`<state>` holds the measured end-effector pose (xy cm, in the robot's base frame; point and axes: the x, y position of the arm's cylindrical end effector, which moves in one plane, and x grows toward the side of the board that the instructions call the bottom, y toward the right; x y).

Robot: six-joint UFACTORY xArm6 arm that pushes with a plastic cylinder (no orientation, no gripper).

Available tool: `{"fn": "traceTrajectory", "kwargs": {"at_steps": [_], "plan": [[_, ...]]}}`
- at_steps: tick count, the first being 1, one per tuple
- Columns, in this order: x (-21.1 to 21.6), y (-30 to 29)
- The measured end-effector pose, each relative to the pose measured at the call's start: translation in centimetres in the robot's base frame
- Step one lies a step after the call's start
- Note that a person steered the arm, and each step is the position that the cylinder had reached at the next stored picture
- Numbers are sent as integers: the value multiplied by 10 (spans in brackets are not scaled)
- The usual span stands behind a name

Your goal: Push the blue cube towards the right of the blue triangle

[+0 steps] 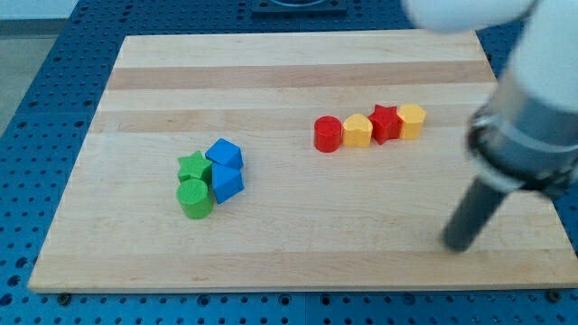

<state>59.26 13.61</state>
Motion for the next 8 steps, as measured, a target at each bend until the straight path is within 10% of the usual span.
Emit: {"fn": "traceTrajectory", "kwargs": {"at_steps": [4,8], "plan": [[-4,-403],[-171,-357]]}}
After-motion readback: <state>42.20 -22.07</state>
